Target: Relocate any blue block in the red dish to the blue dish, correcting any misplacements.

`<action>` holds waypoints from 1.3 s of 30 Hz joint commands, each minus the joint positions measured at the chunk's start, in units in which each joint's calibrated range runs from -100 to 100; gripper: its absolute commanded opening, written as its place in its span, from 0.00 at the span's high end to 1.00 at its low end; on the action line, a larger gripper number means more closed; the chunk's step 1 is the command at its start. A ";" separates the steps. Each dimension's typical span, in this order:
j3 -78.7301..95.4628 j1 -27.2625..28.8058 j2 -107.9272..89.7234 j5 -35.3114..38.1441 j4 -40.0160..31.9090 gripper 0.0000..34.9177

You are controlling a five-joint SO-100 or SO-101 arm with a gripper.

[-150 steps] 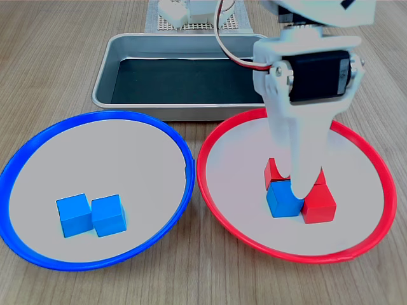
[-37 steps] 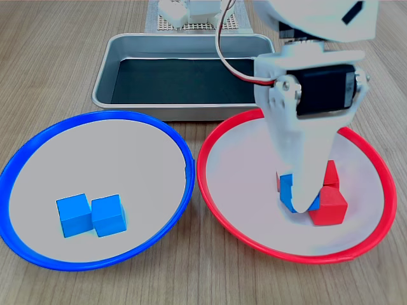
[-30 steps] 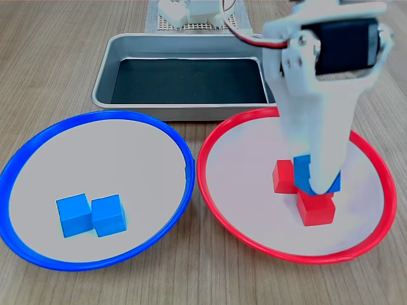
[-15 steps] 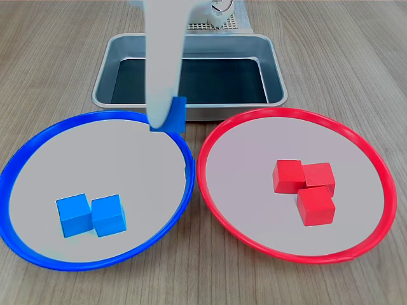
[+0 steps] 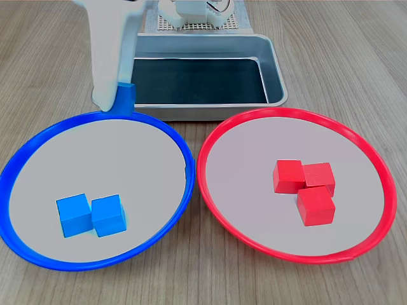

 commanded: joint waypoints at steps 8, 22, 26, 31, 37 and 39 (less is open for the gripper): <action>-6.55 3.96 8.06 -0.68 -1.79 1.00; -15.20 2.17 14.88 -1.32 -2.12 1.00; -17.20 1.51 16.67 -1.76 -1.87 1.00; -18.93 1.23 18.98 -1.90 -1.87 1.00; -19.84 1.04 20.94 -1.95 -1.95 1.00; -19.93 1.04 21.45 -1.95 -1.71 0.98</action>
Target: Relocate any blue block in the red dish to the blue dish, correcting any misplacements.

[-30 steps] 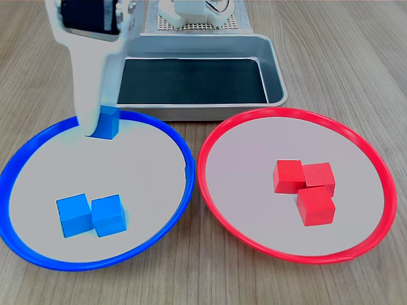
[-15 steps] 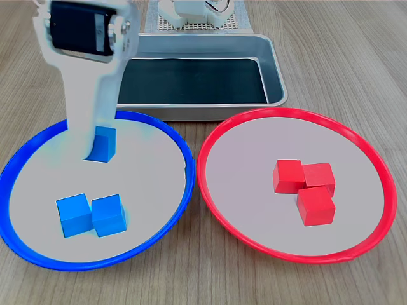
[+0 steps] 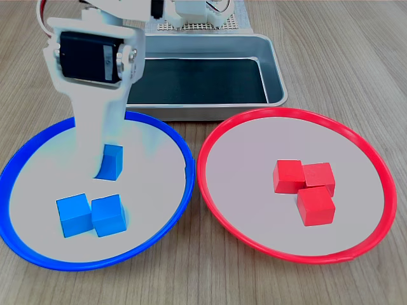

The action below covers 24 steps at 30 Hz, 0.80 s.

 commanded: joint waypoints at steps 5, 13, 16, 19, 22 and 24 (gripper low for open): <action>-2.78 -0.57 0.22 -0.29 1.66 0.80; -3.14 -0.76 -0.63 -0.24 2.57 0.68; -3.14 -1.04 -1.40 -0.15 2.73 0.74; -1.32 -1.61 -4.64 -0.15 2.73 0.87; 1.95 -2.45 -10.61 -0.10 2.40 1.00; 5.41 -3.49 -16.49 -0.39 2.48 1.00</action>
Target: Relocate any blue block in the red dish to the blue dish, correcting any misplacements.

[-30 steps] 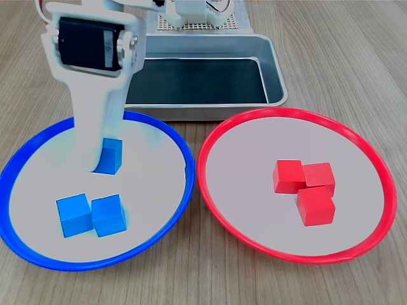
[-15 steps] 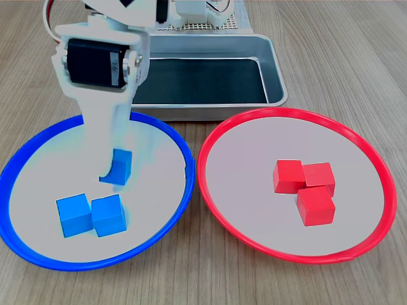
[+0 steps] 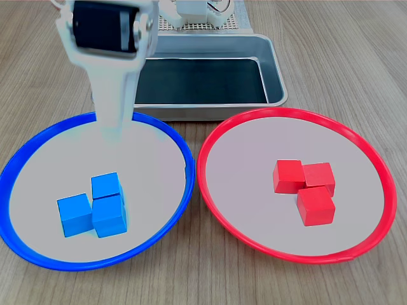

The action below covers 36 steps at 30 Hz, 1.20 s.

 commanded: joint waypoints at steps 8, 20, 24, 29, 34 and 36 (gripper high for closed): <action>35.73 -7.58 -43.87 0.93 -5.08 1.00; 71.15 -12.10 -80.46 -0.54 -8.80 1.00; 78.97 -11.91 -89.42 -0.49 -7.47 1.00; 85.44 -11.72 -96.84 -0.49 -5.49 1.00; 90.26 -11.44 -102.72 -0.98 -3.27 1.00; 92.17 -10.87 -105.45 -0.98 -2.03 1.00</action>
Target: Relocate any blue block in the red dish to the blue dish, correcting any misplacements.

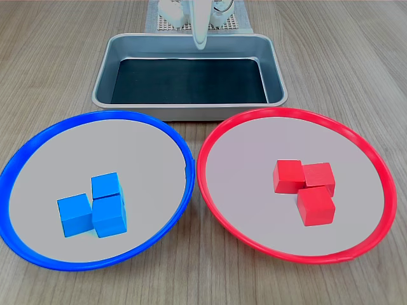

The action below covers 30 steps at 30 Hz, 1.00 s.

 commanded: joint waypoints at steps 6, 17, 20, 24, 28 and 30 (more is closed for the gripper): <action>2.70 1.94 -6.73 -0.29 3.79 1.00; 4.71 2.79 -11.00 -1.66 7.84 1.00; 5.16 2.50 -12.19 -1.66 8.66 1.00; 6.07 2.97 -12.28 -1.66 9.24 1.00; 6.16 2.97 -12.28 -1.86 9.49 1.00; 6.16 2.88 -12.28 -1.86 9.49 1.00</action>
